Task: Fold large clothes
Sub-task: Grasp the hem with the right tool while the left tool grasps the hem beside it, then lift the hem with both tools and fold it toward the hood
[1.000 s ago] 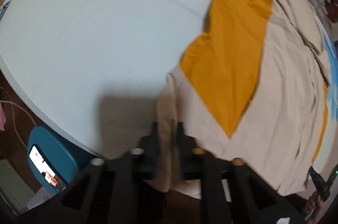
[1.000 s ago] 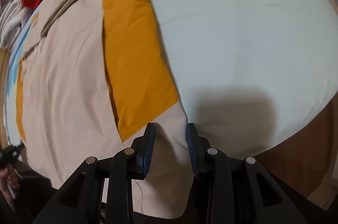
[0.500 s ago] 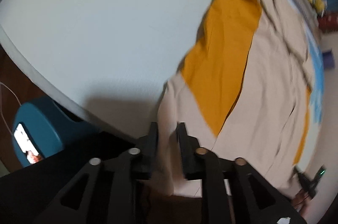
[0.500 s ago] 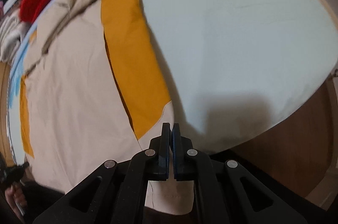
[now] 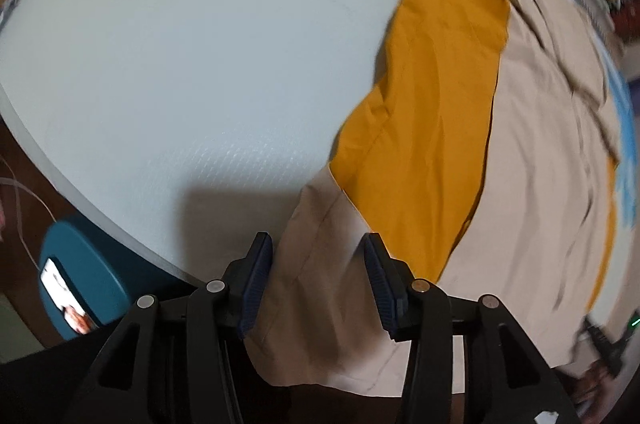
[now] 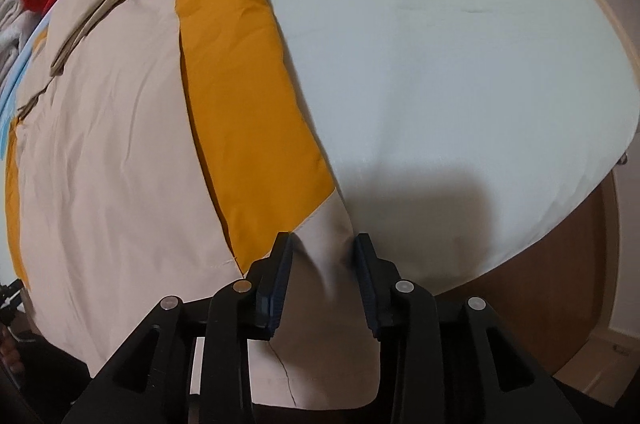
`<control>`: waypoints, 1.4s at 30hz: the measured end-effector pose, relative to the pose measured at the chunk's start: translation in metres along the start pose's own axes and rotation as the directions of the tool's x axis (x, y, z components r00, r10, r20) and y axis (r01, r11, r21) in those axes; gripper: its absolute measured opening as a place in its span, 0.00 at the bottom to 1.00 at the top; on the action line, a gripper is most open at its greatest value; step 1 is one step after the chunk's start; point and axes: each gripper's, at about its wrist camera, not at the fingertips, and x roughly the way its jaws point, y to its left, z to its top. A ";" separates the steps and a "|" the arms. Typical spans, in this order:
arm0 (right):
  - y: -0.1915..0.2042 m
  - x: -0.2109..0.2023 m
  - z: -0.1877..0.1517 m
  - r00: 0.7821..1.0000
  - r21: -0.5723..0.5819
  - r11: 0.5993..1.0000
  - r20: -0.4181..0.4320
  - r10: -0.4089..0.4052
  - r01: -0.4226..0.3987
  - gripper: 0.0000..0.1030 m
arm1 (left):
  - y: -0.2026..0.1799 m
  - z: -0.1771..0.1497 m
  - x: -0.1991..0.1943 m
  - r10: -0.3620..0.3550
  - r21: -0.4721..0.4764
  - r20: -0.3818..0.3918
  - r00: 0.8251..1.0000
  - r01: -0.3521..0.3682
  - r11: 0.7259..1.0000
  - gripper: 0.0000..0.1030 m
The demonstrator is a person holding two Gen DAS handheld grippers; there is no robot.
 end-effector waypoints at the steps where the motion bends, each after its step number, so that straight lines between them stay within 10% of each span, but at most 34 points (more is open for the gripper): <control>1: 0.002 0.000 0.000 1.000 -0.010 1.000 0.002 -0.001 0.001 0.27 | -0.006 -0.003 0.001 0.037 0.036 0.008 0.999 -0.038 0.999 0.34; 4: 0.024 0.002 0.007 1.000 -0.059 0.998 0.020 0.001 0.000 0.06 | -0.021 -0.009 0.000 0.114 0.124 0.044 0.992 -0.119 0.985 0.06; 17: 0.025 0.001 -0.003 0.999 -0.077 0.996 0.016 -0.037 0.038 0.17 | -0.021 -0.016 -0.001 0.128 0.157 0.025 0.991 -0.130 0.979 0.14; 21: 0.029 -0.004 -0.003 0.999 -0.087 0.996 0.032 -0.017 0.020 0.04 | -0.029 -0.019 -0.007 0.114 0.182 0.047 0.992 -0.121 0.976 0.04; 35: 0.036 -0.003 -0.006 0.997 -0.122 0.990 0.018 -0.069 0.071 0.15 | -0.037 -0.022 -0.002 0.141 0.205 0.030 0.989 -0.145 0.968 0.11; 42: 0.048 -0.019 -0.007 0.998 -0.116 0.993 0.059 -0.014 0.021 0.03 | -0.052 -0.025 -0.012 0.106 0.223 0.067 0.992 -0.118 0.968 0.03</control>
